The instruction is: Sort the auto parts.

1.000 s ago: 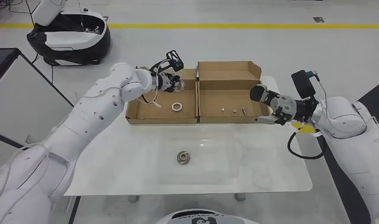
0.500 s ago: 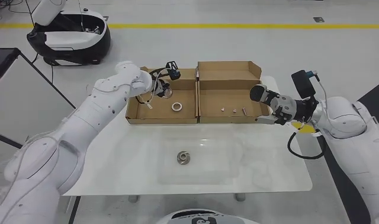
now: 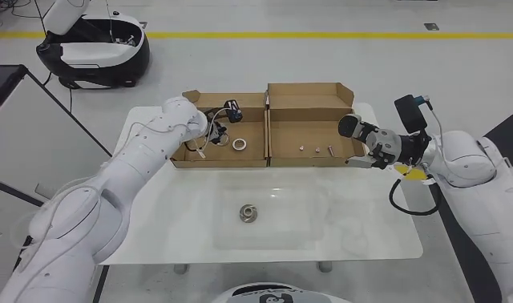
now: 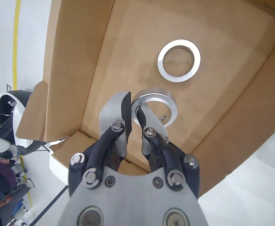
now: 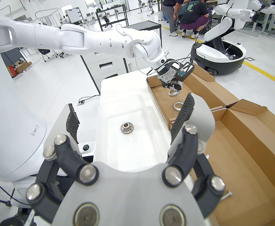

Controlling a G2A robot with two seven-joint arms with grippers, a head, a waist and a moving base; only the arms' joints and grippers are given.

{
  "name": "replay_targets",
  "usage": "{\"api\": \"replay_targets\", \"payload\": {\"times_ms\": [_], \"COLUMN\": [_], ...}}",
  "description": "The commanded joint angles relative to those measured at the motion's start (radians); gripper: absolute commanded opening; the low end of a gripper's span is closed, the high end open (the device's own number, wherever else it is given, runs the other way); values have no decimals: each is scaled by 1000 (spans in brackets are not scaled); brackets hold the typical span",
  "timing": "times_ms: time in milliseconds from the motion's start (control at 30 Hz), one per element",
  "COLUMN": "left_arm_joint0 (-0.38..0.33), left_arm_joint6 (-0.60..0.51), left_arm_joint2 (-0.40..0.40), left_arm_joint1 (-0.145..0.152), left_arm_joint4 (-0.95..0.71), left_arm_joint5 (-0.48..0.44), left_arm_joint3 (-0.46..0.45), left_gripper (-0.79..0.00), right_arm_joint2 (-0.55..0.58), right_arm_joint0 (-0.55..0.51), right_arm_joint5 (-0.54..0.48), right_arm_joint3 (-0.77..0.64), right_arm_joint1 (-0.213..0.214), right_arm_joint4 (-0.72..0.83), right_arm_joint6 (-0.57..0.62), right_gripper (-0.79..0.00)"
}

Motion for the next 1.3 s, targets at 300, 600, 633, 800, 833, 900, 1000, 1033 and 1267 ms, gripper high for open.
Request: {"api": "replay_targets", "payload": {"times_ms": [300,600,633,800,833,900,1000,1033,1267], "left_arm_joint0": [5,-11,-14,-29,-34,-43,-56,-58,-23], "left_arm_joint6": [29,71,74,105,109,113,99,94,43], "left_arm_joint2": [8,-2,-5,-27,-34,-45,-70,-80,-169], "left_arm_joint1": [-46,-67,-68,-65,-63,-56,-41,-35,32], "left_arm_joint4": [15,41,41,50,52,59,45,38,-18], "left_arm_joint5": [-14,-6,-4,8,8,-1,-60,-82,-217], "left_arm_joint3": [113,162,161,152,146,127,94,76,-117], "left_gripper": [-357,-296,-296,-329,-320,-265,0,0,0], "right_arm_joint2": [0,0,0,0,0,0,0,0,0], "right_arm_joint0": [0,0,0,0,0,0,0,0,0], "right_arm_joint5": [0,0,0,0,0,0,0,0,0], "right_arm_joint3": [0,0,0,0,0,0,0,0,0], "right_arm_joint1": [0,0,0,0,0,0,0,0,0], "right_arm_joint4": [0,0,0,0,0,0,0,0,0], "right_arm_joint6": [0,0,0,0,0,0,0,0,0], "right_gripper": [0,0,0,0,0,0,0,0,0]}}
